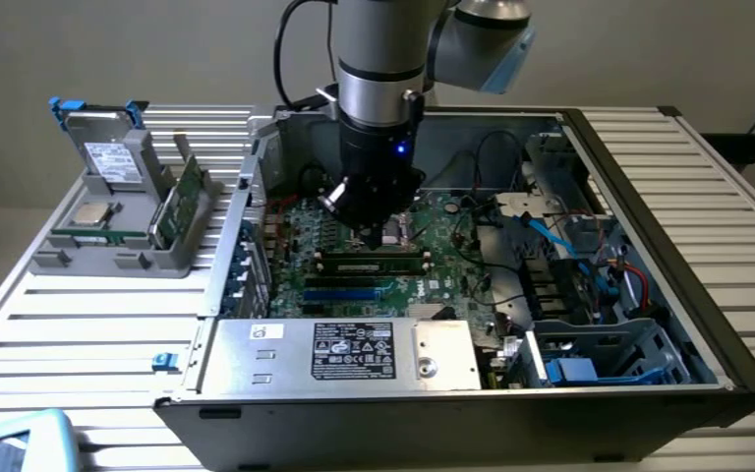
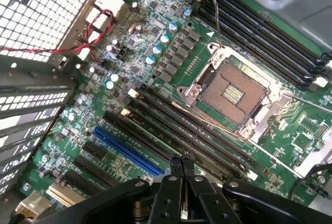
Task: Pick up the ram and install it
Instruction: 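Press down the ram until it locks into place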
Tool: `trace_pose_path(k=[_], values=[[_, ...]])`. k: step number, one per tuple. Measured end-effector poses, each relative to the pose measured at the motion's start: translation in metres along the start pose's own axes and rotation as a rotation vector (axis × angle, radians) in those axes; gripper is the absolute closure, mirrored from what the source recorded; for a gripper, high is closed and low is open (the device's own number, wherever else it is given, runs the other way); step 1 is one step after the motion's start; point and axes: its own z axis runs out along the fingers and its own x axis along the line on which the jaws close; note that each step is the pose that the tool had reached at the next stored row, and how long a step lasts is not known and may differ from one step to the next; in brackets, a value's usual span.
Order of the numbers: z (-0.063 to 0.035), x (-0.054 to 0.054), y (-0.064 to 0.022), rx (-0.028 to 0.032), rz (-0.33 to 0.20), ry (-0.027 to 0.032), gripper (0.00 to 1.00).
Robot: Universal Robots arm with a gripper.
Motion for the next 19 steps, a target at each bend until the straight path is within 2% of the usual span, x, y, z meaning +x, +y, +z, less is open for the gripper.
trace_pose_path(k=[19], values=[[0.0005, 0.0000, 0.0000, -0.0088, 0.283, 0.0038, 0.89]])
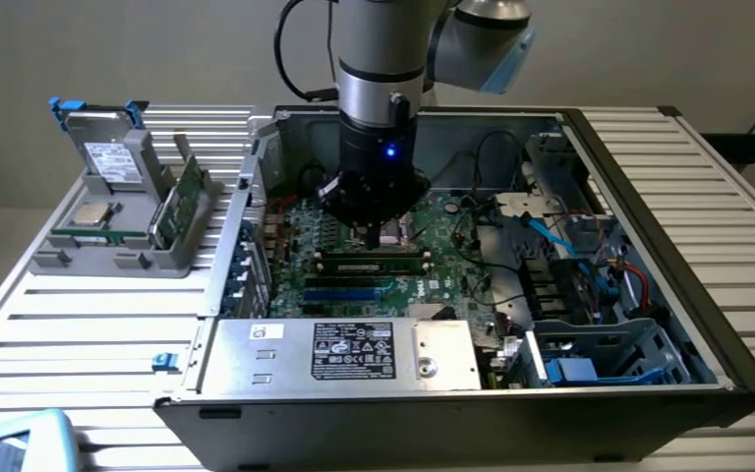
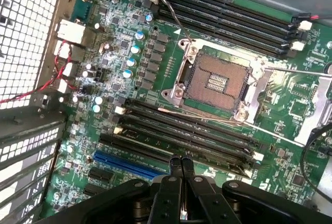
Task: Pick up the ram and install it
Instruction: 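Press down the ram until it locks into place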
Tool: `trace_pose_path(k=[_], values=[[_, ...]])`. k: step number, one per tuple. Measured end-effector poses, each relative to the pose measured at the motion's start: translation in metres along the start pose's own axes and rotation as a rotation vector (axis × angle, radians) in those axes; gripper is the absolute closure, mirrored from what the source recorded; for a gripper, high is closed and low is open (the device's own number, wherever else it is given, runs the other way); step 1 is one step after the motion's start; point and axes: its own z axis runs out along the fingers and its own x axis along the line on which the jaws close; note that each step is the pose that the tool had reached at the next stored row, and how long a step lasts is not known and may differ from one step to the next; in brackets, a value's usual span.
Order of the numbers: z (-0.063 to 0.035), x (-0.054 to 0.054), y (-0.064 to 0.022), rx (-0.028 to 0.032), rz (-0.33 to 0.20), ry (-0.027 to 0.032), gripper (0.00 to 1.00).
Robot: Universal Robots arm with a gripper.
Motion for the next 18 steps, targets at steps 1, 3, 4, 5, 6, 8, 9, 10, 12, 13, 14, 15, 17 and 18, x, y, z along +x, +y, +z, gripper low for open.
trace_pose_path(k=[1, 3, 4, 5, 6, 8, 9, 10, 12, 13, 14, 15, 17, 18], values=[[0.0000, 0.0000, 0.0000, 0.0005, 0.011, 0.0004, 0.89], [0.0000, 0.0000, -0.0001, 0.0030, 0.031, 0.0015, 0.89], [0.0001, 0.0000, 0.0000, 0.0044, 0.041, 0.0021, 0.89], [0.0000, 0.0000, 0.0000, 0.0063, 0.051, 0.0027, 0.89], [0.0000, 0.0000, 0.0000, 0.0082, 0.061, 0.0034, 0.89], [0.0000, 0.0000, 0.0000, 0.0117, 0.081, 0.0042, 0.89], [-0.0001, 0.0000, -0.0001, 0.0130, 0.090, 0.0046, 0.89], [-0.0001, 0.0001, -0.0001, 0.0138, 0.100, 0.0048, 0.89], [0.0000, 0.0000, 0.0000, 0.0145, 0.121, 0.0043, 0.89], [0.0000, 0.0000, 0.0000, 0.0147, 0.132, 0.0039, 0.89], [0.0000, 0.0000, 0.0000, 0.0145, 0.142, 0.0032, 0.89], [0.0001, 0.0000, 0.0000, 0.0143, 0.152, 0.0025, 0.89], [0.0000, 0.0000, 0.0000, 0.0141, 0.173, 0.0013, 0.89], [0.0000, 0.0000, 0.0000, 0.0139, 0.185, 0.0010, 0.89]])
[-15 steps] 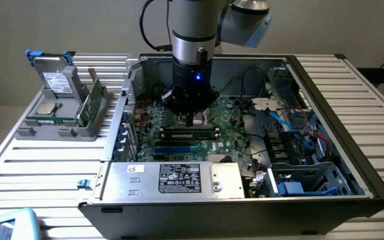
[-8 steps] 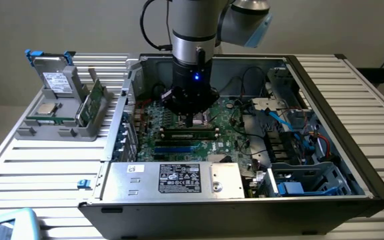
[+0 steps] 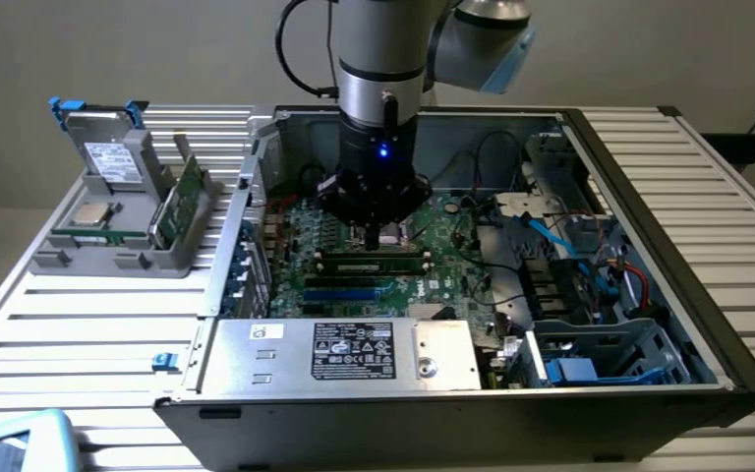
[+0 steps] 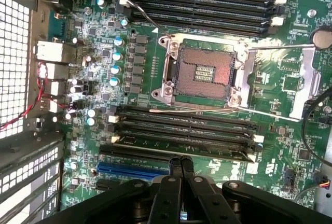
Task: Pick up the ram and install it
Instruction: 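Press down the ram until it locks into place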
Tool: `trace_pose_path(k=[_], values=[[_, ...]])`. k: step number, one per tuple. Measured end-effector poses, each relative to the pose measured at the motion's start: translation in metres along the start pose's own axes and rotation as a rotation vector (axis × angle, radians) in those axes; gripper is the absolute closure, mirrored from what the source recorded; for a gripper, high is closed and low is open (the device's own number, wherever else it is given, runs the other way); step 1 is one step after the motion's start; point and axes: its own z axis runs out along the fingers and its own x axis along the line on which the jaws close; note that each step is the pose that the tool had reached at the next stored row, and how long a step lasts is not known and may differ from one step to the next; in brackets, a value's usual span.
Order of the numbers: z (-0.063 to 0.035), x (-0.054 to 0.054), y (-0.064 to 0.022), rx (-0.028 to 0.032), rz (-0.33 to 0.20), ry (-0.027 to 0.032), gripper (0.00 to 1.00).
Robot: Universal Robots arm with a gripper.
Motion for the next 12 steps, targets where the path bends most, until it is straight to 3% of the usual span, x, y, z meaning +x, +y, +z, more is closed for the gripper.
trace_pose_path(k=[6, 12], values=[[-0.0001, 0.0000, 0.0000, -0.0017, 0.066, 0.0012, 0.89], [0.0000, 0.0000, 0.0000, -0.0019, 0.072, 0.0014, 0.89]])
